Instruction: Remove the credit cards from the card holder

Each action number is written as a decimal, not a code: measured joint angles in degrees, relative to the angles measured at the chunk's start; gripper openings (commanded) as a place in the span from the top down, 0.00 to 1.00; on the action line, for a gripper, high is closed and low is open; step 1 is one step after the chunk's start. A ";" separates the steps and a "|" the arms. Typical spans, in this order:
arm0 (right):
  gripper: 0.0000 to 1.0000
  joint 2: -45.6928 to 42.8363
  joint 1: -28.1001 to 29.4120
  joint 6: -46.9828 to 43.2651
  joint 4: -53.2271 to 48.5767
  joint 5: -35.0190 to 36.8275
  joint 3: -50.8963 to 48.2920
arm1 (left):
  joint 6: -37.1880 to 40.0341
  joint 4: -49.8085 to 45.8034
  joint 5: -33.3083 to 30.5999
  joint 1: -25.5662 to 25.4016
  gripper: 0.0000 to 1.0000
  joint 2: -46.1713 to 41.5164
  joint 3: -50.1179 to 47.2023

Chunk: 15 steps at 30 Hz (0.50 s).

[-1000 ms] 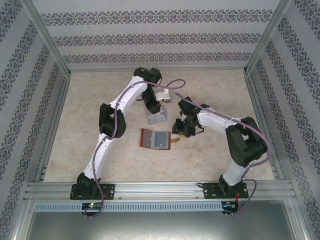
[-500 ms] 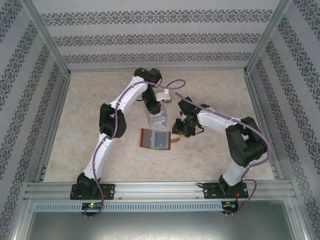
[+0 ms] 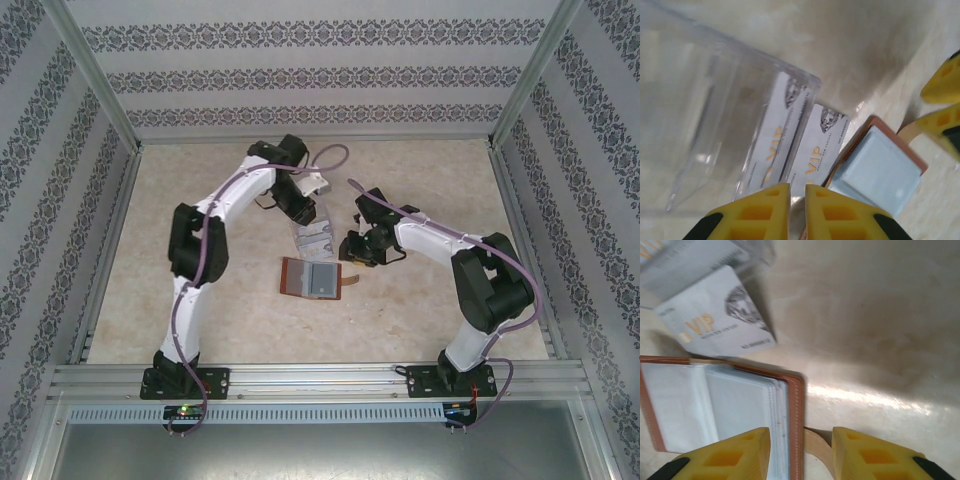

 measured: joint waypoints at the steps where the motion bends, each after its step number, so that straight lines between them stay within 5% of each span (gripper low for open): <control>1: 0.61 0.09 -0.20 -0.96 0.79 -0.59 0.20 | -3.17 3.02 0.20 0.66 0.84 -2.64 -3.19; 6: 0.63 1.49 -1.55 -6.47 5.53 -4.24 0.66 | -25.20 25.24 2.43 4.55 0.74 -19.12 -26.21; 15: 0.64 6.82 -4.28 -12.48 13.77 -10.21 0.83 | -52.85 49.40 8.20 2.78 0.91 -25.83 -51.34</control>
